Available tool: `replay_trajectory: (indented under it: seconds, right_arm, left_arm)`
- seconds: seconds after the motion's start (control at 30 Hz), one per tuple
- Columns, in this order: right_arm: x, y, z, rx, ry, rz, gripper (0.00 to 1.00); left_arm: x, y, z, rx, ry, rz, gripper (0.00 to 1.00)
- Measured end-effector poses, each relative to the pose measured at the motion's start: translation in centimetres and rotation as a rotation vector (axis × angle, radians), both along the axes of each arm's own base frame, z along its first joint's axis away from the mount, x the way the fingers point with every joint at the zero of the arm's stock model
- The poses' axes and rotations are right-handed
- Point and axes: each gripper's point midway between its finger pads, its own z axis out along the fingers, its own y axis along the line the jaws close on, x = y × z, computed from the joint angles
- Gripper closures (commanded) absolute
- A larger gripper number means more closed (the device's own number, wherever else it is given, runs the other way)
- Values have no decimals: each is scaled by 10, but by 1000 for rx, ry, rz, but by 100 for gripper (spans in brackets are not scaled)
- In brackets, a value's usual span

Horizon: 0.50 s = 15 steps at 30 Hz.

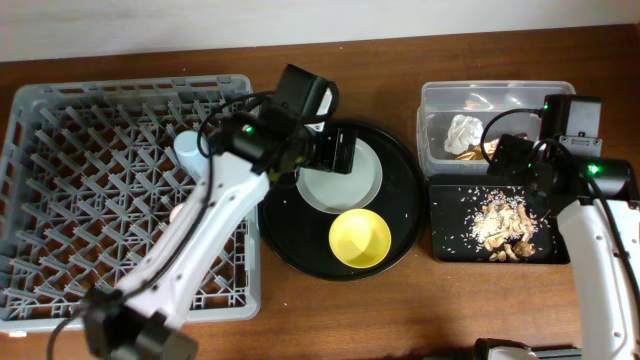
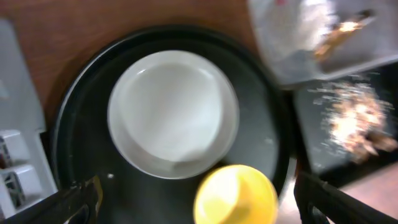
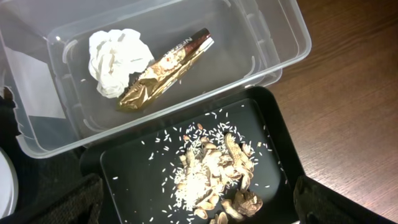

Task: Sort waste into correct bins and load items into the dishwasher rack
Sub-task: 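Reach the left gripper to the white plate's rim and grip it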

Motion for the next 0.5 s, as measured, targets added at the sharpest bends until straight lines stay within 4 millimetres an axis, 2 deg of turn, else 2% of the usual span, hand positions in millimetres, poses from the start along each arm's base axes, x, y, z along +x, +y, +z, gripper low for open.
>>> replay_trajectory:
  seconds: [0.07, 0.1, 0.17, 0.23, 0.4, 0.5]
  right_arm:
    - [0, 0, 0, -1, 1, 3, 1]
    - [0, 0, 0, -3, 2, 5, 1]
    - [0, 0, 0, -3, 2, 6, 1]
    - [0, 0, 0, -5, 3, 8, 1]
    - [0, 0, 0, -5, 3, 8, 1]
    - [0, 0, 0, -5, 4, 8, 1]
  left_arm:
    - [7, 2, -19, 43, 24, 24, 1]
    - [12, 2, -35, 71, 44, 36, 1]
    - [18, 2, -63, 116, 87, 48, 39]
    - [21, 2, -93, 153, 137, 59, 46]
    - [22, 2, -141, 213, 220, 57, 46]
    - [21, 3, -162, 238, 253, 57, 46]
